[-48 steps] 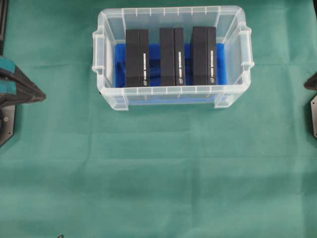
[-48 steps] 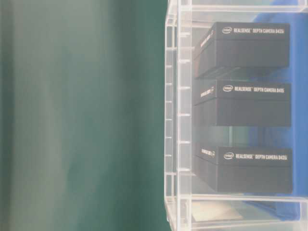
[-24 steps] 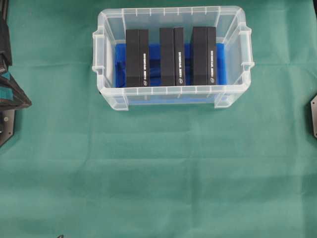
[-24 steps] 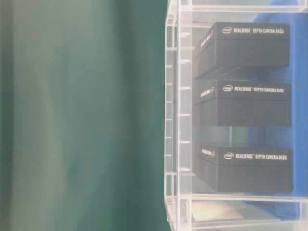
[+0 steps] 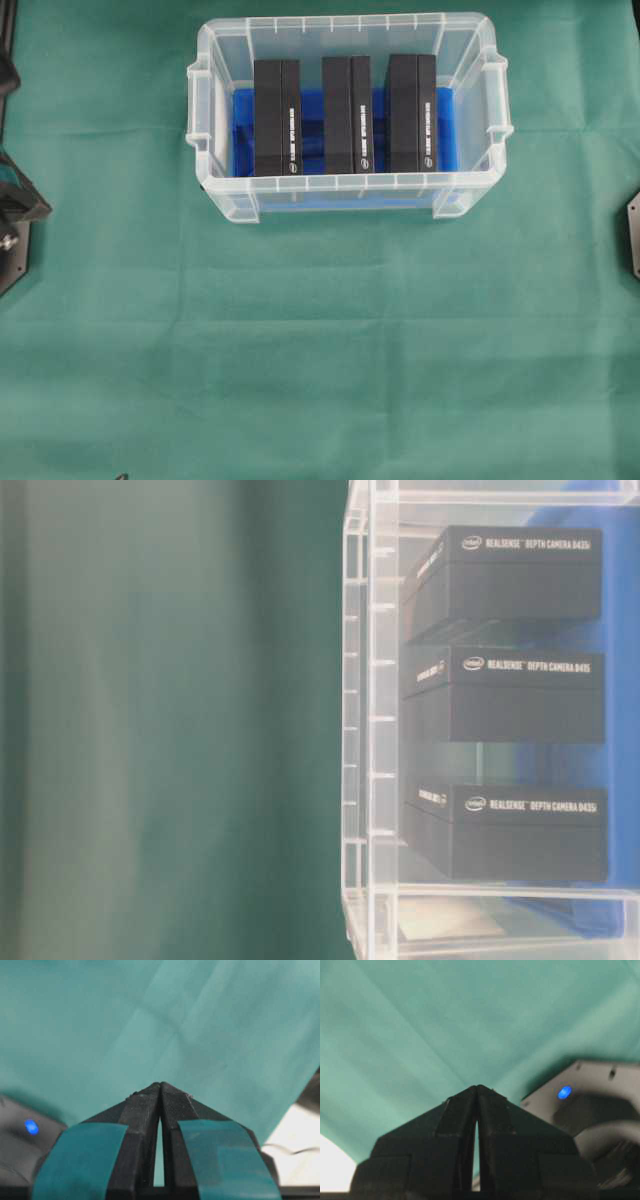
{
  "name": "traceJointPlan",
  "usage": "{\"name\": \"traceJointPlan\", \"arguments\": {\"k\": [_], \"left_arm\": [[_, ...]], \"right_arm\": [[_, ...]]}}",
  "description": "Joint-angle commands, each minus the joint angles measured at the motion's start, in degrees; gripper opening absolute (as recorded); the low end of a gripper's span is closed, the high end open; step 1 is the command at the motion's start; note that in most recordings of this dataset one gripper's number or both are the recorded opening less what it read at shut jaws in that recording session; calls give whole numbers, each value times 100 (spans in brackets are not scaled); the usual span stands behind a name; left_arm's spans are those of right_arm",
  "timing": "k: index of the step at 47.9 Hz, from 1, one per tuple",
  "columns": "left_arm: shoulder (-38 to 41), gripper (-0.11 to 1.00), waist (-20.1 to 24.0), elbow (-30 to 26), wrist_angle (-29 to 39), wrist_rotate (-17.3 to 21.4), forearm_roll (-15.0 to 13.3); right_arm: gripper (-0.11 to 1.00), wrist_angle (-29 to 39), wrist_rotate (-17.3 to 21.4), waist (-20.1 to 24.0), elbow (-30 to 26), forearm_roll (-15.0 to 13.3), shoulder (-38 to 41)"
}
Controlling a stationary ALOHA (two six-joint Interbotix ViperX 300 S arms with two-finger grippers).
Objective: Take out the box from the case.
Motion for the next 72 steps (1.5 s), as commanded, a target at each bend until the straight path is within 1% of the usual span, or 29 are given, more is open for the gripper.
{"name": "traceJointPlan", "arguments": {"k": [1, 5, 6, 9, 11, 16, 21, 35, 39, 43, 48, 53, 57, 60, 65, 72], "left_arm": [[26, 1, -18, -149, 158, -668, 70], [44, 1, -18, -158, 343, -1459, 114], [44, 1, -18, -158, 422, -1740, 132], [62, 1, -18, -167, 554, -2250, 176], [70, 1, -18, -167, 624, -2540, 202], [114, 1, -18, -176, 756, -3094, 308], [158, 1, -18, -202, 765, -3278, 378], [202, 1, -18, -237, 738, -3261, 369], [202, 1, 35, -237, 747, -3243, 369], [202, 1, 158, -237, 747, -3199, 369], [202, 1, 466, -237, 747, -3041, 369], [202, 1, 861, -246, 747, -2698, 378], [202, 1, 1274, -246, 747, -2382, 369], [202, 2, 1547, -255, 747, -2188, 369], [202, 1, 1925, -255, 738, -1898, 369], [211, 1, 2382, -264, 729, -1512, 360]], "right_arm": [[0, 158, 773, -9, -149, -53, 44], [0, 308, 1441, -9, -167, -53, 88], [0, 334, 1591, -9, -176, -53, 97], [0, 413, 2004, -9, -202, -53, 149], [0, 439, 2188, -9, -220, -62, 185], [0, 475, 2479, -9, -255, -88, 290], [0, 580, 2610, -9, -281, -141, 378], [0, 606, 2619, -9, -325, -167, 510], [0, 606, 2619, -9, -316, -264, 519], [0, 606, 2584, -44, -325, -448, 519], [0, 589, 2496, -237, -325, -606, 519], [0, 519, 2224, -606, -325, -624, 536], [0, 413, 1854, -967, -343, -624, 580], [0, 299, 1494, -1283, -360, -615, 650], [0, 220, 1072, -1775, -396, -615, 765], [0, 158, 686, -2250, -448, -615, 905]]}}
